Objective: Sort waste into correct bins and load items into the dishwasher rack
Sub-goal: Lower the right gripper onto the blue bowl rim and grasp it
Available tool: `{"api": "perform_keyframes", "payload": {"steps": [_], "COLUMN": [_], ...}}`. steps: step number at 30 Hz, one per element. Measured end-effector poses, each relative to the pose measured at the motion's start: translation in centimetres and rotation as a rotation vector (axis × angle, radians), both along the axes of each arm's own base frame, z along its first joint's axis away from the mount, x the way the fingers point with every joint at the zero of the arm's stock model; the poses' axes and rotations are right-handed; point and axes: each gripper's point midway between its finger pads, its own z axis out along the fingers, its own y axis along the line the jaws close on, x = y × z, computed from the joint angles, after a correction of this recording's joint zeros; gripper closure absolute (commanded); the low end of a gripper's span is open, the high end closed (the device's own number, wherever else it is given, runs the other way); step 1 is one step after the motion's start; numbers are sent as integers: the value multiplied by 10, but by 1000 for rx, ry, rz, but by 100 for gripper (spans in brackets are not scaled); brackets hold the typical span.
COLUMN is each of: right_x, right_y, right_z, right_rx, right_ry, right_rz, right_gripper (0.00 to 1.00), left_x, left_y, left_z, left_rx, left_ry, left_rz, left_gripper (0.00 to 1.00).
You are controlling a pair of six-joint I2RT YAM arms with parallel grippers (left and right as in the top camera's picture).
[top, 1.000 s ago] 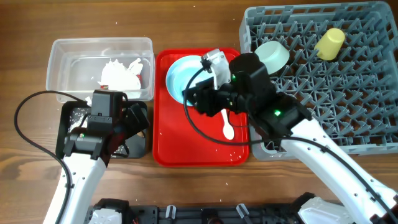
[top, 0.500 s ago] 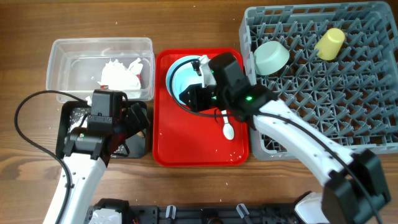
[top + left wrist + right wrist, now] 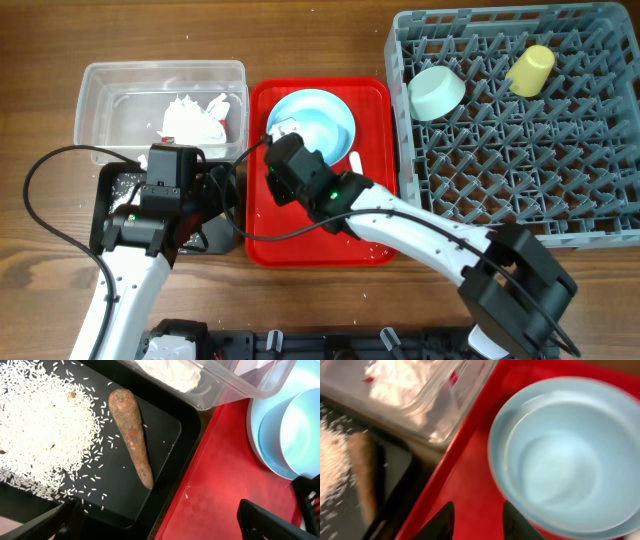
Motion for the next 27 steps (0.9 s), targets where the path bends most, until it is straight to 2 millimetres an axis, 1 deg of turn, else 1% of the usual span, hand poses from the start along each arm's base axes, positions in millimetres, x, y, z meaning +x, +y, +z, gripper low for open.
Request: {"api": "perform_keyframes", "payload": {"steps": [4,6,11,17,20,27], "right_x": [16,22,30,46,53,57], "right_y": [0,2,-2,-11,-16,-16], "right_z": [3,-1,-13,-26,-26,-22], "right_rx": [-28,-52,-111,-138,-139,-123], "right_ry": [-84,-122,-154,-168,-174,-188], "right_rz": [-2,12,14,-10,-26,-32], "right_gripper": [59,54,48,48,47,46], "left_x": [0,0,0,0,0,0], "left_y": [0,0,0,0,0,0], "left_z": [0,0,0,0,0,0], "left_rx": [0,0,0,0,0,0], "left_ry": [0,0,0,0,0,0], "left_rz": [0,0,0,0,0,0], "left_gripper": [0,0,0,0,0,0]}}
